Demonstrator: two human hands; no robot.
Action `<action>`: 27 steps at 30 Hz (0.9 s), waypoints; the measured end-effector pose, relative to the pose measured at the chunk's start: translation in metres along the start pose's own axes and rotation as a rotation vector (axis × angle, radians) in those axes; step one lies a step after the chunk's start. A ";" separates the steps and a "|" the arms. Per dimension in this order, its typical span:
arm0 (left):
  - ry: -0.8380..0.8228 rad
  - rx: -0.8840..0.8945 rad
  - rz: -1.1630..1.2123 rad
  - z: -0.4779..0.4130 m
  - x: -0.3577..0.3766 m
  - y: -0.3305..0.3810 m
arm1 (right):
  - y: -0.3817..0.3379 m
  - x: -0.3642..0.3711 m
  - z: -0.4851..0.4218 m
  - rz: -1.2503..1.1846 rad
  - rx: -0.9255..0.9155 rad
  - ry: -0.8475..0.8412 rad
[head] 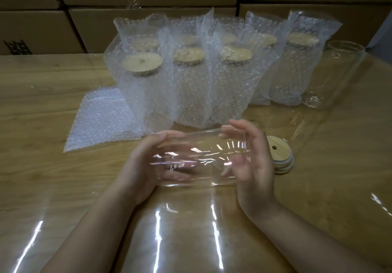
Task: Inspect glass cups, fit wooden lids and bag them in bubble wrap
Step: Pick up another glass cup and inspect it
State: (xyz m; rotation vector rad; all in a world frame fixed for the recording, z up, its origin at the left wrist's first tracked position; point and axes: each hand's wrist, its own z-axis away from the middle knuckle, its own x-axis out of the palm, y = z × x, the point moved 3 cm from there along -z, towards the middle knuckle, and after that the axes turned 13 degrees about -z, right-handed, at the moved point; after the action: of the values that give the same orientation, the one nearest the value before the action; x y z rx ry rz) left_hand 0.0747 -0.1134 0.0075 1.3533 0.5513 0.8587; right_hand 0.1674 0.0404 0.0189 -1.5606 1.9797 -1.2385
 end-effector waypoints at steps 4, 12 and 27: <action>-0.303 -0.088 -0.039 0.007 0.010 -0.001 | 0.004 -0.010 -0.010 -0.204 0.180 0.152; -0.058 0.203 -0.013 -0.001 0.034 -0.012 | 0.026 -0.018 -0.020 -0.469 0.494 0.344; 0.201 0.863 -0.807 0.015 0.040 0.000 | 0.037 0.008 -0.003 -0.385 0.606 -0.003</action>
State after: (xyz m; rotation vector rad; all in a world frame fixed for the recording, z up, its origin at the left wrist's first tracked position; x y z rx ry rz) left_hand 0.1101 -0.0908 0.0151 1.5870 1.6140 0.0497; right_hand 0.1396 0.0348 -0.0061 -1.6319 1.1469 -1.7646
